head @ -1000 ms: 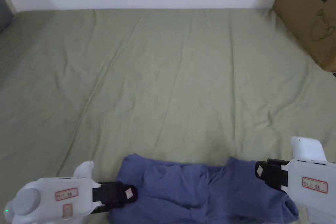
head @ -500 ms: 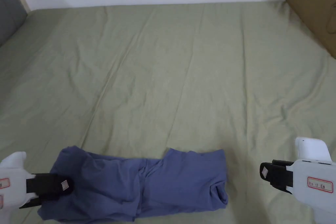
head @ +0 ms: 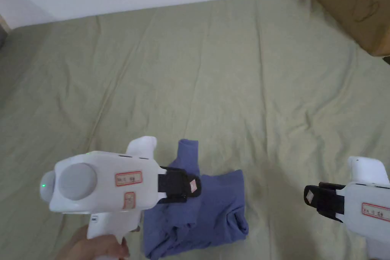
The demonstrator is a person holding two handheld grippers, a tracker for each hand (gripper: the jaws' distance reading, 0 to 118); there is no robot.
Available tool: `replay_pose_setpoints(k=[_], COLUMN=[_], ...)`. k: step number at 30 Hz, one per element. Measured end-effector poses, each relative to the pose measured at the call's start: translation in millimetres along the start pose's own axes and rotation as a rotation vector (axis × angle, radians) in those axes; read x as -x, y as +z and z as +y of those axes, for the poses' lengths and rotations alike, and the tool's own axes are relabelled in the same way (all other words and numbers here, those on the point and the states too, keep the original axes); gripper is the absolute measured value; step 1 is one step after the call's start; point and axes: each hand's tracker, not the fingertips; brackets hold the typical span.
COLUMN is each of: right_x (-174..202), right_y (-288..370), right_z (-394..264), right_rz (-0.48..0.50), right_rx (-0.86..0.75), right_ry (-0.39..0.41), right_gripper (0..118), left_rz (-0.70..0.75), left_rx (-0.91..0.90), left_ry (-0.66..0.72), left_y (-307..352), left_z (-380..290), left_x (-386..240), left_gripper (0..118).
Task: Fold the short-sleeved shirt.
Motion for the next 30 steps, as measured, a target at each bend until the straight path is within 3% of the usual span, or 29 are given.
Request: replay_pose_setpoints(k=[1, 3, 4, 5, 7, 9, 10, 11, 12, 16, 24, 30], right_x=[-5.2, -14.5, -18.4, -21.4, -26.3, -30.9, -32.9, -34.5, -35.3, -37.2, -37.4, -46.0], right_y=[1.0, 1.8, 2.7, 3.9, 6.1, 5.9, 5.7, 5.6, 4.9, 1.8, -3.0, -0.9], right_z=[-0.8, -1.1, -1.3, -1.7, -2.4, -2.7, -3.1, -3.9, -4.5, -6.1, -7.9, -13.6], right_rz=[-0.003, -0.007, -0.011, -0.017, -0.027, -0.033, -0.035, -0.034, -0.033, -0.021, -0.006, -0.007], right_rx=[-0.004, -0.002, -0.002, -0.003, -0.004, -0.001, 0.001, 0.0, 0.0, -0.007, 0.001, 0.006], right_ry=[-0.015, -0.043, -0.051, -0.054, -0.057, -0.057, -0.059, -0.061, -0.065, -0.08, -0.078, -0.1], right_gripper=[0, 0, 0, 0, 0, 0, 0, 0, 0, 0, 0, 0], left_rz=[-0.01, 0.018, 0.028, 0.04, 0.04, 0.055, 0.032, 0.045, 0.067, 0.236, 0.104, 0.071], left_rx=[0.043, 0.12, 0.143, 0.14, 0.094, 0.054, 0.01, -0.031, -0.06, -0.057, 0.045, 0.186], left_ry=[-0.025, -0.051, -0.053, -0.07, -0.054, 0.024, 0.065, 0.092, 0.096, 0.046, 0.066, -0.02], left_y=[-19.3, -48.3, -57.2, -59.8, -56.5, -42.1, -28.6, -17.3, -9.9, -2.0, -69.8, -128.0], left_z=[0.0, -2.6, -4.6, -6.0, -3.1, 0.1, -1.0, -1.5, -1.9, -6.6, -21.6, -32.5], left_x=[-5.2, -17.6, -21.4, -24.4, -10.2, -1.7, 5.4, 10.9, 14.8, 20.9, 3.6, -34.0], left_gripper=[22, 82, 106, 116, 109, 92, 72, 30, 4, 2, 2, 2])
